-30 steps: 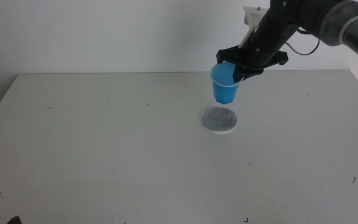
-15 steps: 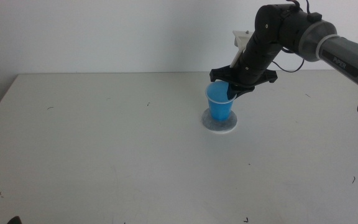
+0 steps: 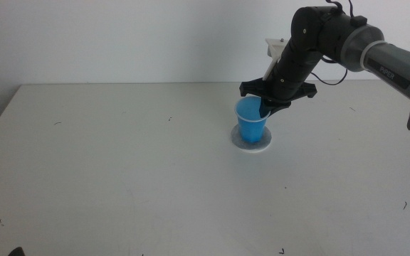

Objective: Place an empty cup on a cup mat.

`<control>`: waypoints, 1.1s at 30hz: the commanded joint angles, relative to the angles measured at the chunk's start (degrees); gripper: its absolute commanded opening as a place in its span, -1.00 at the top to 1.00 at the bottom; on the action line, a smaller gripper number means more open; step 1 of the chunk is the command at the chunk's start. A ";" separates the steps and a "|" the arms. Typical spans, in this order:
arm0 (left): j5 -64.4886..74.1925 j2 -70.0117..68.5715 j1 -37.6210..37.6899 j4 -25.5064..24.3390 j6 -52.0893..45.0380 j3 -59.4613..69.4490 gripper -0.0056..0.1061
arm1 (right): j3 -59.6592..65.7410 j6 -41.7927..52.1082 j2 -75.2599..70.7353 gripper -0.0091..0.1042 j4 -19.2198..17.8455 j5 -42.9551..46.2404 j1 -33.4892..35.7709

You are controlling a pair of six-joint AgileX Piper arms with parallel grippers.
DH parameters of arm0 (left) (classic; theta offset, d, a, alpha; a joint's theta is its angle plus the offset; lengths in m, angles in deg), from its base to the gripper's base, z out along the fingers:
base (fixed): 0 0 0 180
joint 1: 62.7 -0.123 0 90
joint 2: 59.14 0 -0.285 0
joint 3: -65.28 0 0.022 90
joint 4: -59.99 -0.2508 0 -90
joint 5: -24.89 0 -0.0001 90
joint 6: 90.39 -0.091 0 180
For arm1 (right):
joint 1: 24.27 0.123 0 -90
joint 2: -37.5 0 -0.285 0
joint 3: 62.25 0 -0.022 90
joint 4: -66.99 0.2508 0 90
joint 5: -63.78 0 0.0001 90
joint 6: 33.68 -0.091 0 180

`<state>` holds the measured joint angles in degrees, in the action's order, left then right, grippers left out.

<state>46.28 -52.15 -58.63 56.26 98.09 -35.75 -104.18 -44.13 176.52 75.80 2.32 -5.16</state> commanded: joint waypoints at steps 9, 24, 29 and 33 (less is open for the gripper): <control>-3.89 -0.52 -0.06 -0.02 0.61 -0.34 -0.98 | -1.83 0.78 -3.25 0.48 -0.40 0.73 0.13; -3.89 -0.52 -0.06 -0.02 0.61 -0.34 -0.98 | -1.83 1.02 -11.57 -0.56 -1.10 -0.56 -0.60; -3.89 -0.52 -0.06 -0.02 0.61 -0.34 -0.98 | -1.83 1.91 -18.76 -0.56 -4.14 -3.88 -1.94; -3.89 -0.52 -0.06 -0.02 0.61 -0.34 -0.98 | 0.08 1.86 -25.16 -0.56 -7.42 -6.43 -3.28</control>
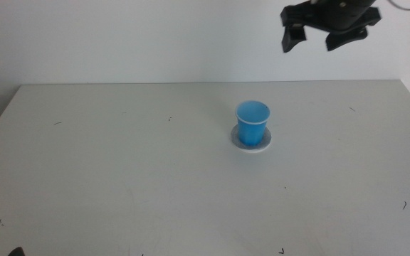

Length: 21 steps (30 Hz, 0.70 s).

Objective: Place an empty cup on a cup mat.

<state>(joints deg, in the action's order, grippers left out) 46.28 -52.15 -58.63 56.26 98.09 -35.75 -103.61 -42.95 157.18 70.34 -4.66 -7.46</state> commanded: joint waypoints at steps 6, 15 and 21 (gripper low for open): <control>-3.89 -0.52 -0.06 -0.02 0.61 -0.34 -0.98 | 13.38 -0.73 -18.49 -0.56 -2.82 5.24 -4.11; -3.89 -0.52 -0.06 -0.02 0.61 -0.34 -0.98 | 36.88 -0.58 -38.61 -0.56 -4.28 10.52 -6.64; -3.89 -0.52 -0.06 -0.02 0.61 -0.34 -0.98 | 48.51 -0.36 -49.61 -0.56 -4.92 11.89 -6.85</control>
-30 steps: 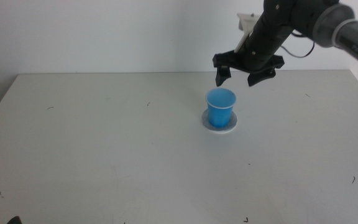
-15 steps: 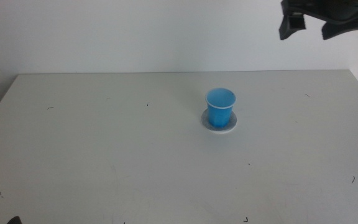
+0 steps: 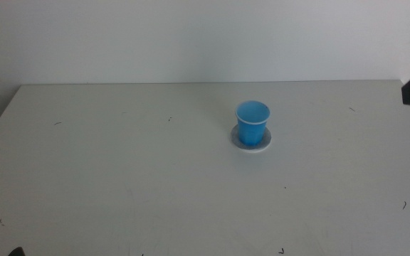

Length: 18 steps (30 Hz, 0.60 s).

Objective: Place an empty cup on a cup mat.

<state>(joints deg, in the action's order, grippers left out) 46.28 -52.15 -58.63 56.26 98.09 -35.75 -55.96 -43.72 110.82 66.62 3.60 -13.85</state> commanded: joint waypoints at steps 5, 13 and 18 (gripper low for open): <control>-3.89 -0.52 -0.06 -0.02 0.61 -0.34 -0.98 | 10.13 0.35 -10.49 -0.54 -1.20 8.37 -0.46; -3.89 -0.52 -0.06 -0.02 0.61 -0.34 -0.98 | 24.37 0.35 -22.21 -0.53 -0.32 19.26 -0.46; -3.89 -0.52 -0.06 -0.02 0.61 -0.34 -0.98 | 34.78 0.35 -30.92 -0.53 -1.63 31.55 -0.46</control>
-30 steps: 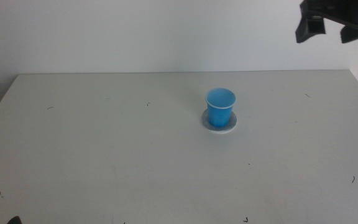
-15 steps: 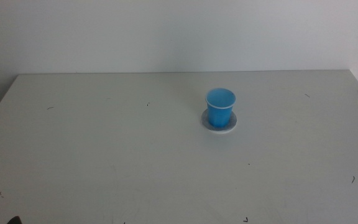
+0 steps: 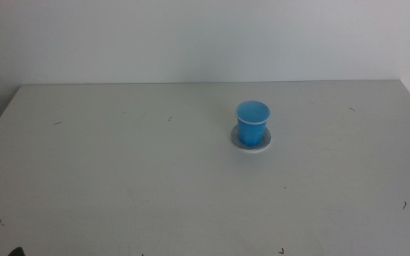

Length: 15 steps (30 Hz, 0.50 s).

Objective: Place an empty cup on a cup mat.

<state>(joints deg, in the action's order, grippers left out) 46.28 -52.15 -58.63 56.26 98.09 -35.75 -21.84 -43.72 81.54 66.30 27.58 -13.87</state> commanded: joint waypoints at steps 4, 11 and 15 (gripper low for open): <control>-3.89 -0.52 -0.06 -0.02 0.61 -0.34 -0.98 | 9.55 0.41 -8.14 -0.53 -4.87 17.53 -0.45; -3.89 -0.52 -0.06 -0.02 0.61 -0.34 -0.98 | 20.84 0.36 -18.54 -0.53 -7.86 24.90 -0.45; -3.89 -0.52 -0.06 -0.02 0.61 -0.34 -0.98 | 24.52 0.36 -24.15 -0.53 -7.78 24.90 -0.50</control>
<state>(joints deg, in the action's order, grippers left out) 46.28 -52.15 -58.63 56.26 98.09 -35.75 3.35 -43.72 58.46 59.53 47.57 -13.87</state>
